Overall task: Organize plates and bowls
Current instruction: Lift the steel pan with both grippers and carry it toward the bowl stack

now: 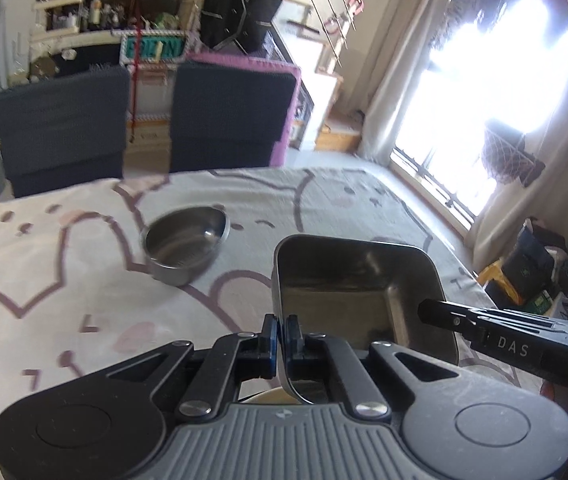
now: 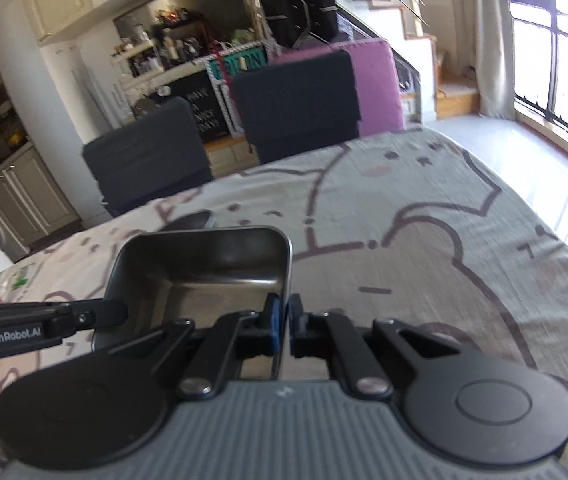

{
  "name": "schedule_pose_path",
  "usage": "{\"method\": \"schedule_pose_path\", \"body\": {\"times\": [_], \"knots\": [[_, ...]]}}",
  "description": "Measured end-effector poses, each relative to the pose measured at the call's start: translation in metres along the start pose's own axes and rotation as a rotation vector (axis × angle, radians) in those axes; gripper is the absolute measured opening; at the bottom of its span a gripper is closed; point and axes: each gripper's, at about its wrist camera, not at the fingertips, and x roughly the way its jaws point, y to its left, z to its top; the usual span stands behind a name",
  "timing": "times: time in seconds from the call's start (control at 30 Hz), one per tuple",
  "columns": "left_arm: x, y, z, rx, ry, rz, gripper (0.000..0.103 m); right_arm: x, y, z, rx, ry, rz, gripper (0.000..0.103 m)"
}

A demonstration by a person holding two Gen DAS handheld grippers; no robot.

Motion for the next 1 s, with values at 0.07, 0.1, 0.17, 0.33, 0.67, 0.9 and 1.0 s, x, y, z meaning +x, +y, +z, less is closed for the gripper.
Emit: {"method": "schedule_pose_path", "body": {"times": [0.07,0.1,0.17,0.33,0.67,0.9,1.0], "knots": [[-0.017,0.006,-0.003,-0.021,-0.02,0.007,0.004,-0.008,0.01,-0.001,-0.011,-0.012,0.022,0.006],[-0.024,0.009,-0.004,-0.027,-0.028,0.012,0.004,-0.013,0.015,-0.002,-0.007,-0.015,0.034,0.006],[-0.041,0.015,-0.008,-0.042,-0.044,0.028,0.004,-0.019,0.025,-0.004,-0.009,-0.021,0.059,0.006],[-0.077,0.035,-0.021,-0.07,-0.079,0.066,0.004,-0.031,0.052,-0.012,-0.029,-0.032,0.127,0.006],[-0.132,0.079,-0.054,-0.133,-0.11,0.169,0.004,-0.04,0.126,-0.033,-0.113,0.007,0.223,0.006],[-0.162,0.111,-0.074,-0.172,-0.116,0.24,0.004,-0.033,0.179,-0.055,-0.21,0.055,0.249,0.007],[-0.171,0.126,-0.083,-0.205,-0.108,0.272,0.004,-0.025,0.195,-0.061,-0.219,0.09,0.278,0.008]]}}
